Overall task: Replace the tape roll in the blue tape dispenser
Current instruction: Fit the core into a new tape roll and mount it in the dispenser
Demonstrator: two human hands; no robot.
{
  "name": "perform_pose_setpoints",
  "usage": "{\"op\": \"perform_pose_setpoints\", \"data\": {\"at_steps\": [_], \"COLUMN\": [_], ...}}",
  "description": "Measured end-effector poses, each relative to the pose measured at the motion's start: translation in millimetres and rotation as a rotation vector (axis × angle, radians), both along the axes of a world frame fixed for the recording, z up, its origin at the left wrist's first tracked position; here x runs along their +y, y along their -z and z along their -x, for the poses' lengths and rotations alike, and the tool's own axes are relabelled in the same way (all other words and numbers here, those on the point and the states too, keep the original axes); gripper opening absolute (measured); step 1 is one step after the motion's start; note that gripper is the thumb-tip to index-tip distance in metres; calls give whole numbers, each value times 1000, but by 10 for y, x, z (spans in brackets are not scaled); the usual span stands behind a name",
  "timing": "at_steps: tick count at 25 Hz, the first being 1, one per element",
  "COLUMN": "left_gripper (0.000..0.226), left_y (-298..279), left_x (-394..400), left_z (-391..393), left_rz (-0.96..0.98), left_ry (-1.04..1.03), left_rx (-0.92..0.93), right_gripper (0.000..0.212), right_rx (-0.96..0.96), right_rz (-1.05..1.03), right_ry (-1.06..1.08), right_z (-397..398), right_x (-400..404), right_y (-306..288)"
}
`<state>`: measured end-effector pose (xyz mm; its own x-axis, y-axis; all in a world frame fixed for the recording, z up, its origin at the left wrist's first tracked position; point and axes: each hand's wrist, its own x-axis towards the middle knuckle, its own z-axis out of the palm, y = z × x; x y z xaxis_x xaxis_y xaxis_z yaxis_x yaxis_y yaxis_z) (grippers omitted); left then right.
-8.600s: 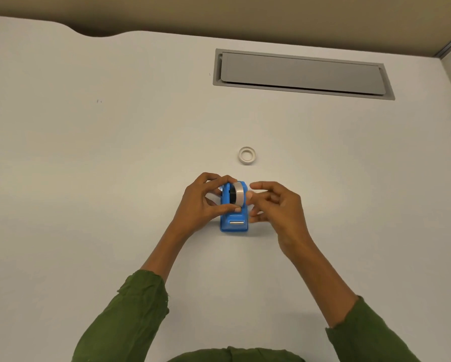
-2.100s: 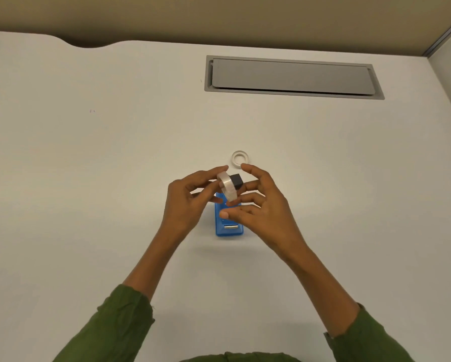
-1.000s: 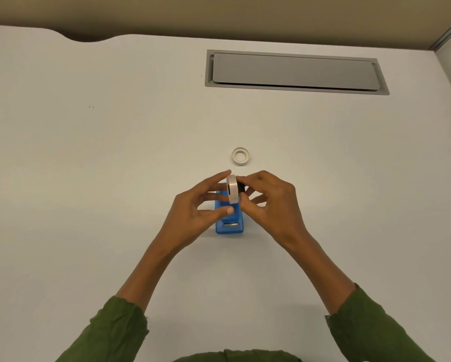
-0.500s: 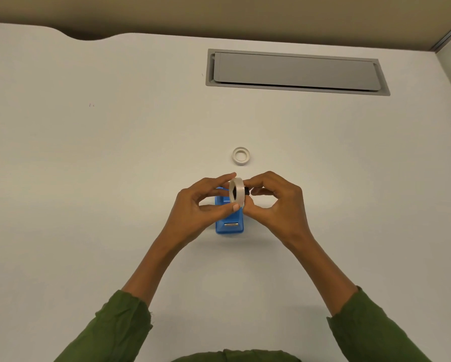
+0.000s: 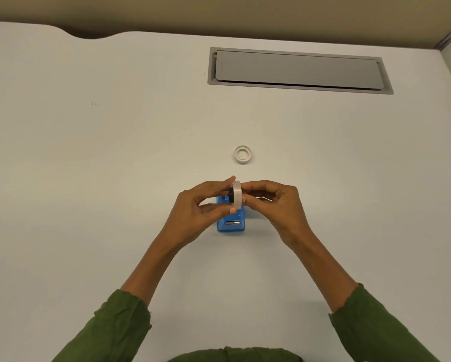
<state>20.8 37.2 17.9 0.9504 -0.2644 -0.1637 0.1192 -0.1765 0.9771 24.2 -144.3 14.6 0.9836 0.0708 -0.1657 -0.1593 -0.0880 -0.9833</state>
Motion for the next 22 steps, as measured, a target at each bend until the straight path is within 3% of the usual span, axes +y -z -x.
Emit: {"op": "perform_pose_setpoints", "data": {"at_steps": [11,17,22], "left_gripper": [51,49,48], "left_y": [51,145,216], "left_x": [7,52,44], "left_z": [-49,-96,-115], "left_rz": [-128,-292,-153], "left_ry": [-45,-14,-50], "left_rx": [-116,-188,-98], "right_gripper": [32,37,57], "right_rx": [49,38,-58], "right_rz": [-10,74,202], "right_ry": [22,-51,-163], "right_z": [-93,-69,-52], "right_x": [85,-14,18], "right_y": [84,96,94]}}
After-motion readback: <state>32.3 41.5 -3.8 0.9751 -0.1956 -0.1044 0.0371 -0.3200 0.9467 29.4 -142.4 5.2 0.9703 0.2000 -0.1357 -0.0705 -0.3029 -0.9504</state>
